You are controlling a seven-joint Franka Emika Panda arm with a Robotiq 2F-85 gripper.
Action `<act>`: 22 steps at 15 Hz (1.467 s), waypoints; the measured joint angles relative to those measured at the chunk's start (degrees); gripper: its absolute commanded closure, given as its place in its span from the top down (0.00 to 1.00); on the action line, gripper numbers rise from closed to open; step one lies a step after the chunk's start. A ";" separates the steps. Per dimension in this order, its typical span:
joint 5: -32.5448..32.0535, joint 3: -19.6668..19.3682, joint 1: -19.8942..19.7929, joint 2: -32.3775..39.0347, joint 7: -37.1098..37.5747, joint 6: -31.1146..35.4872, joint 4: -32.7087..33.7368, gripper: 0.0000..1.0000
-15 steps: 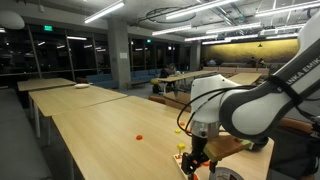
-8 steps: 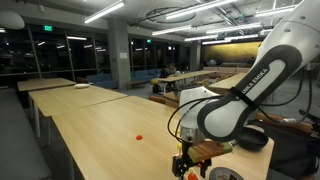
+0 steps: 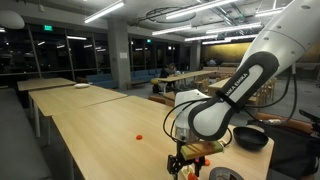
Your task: Pick the orange ring on the object and put it on the table
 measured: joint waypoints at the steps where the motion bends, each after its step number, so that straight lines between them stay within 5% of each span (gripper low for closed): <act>1: 0.00 -0.26 0.17 0.18 -0.03 0.16 0.10 1.00; 22: -3.41 -2.44 1.16 0.98 -0.30 0.39 -0.12 1.00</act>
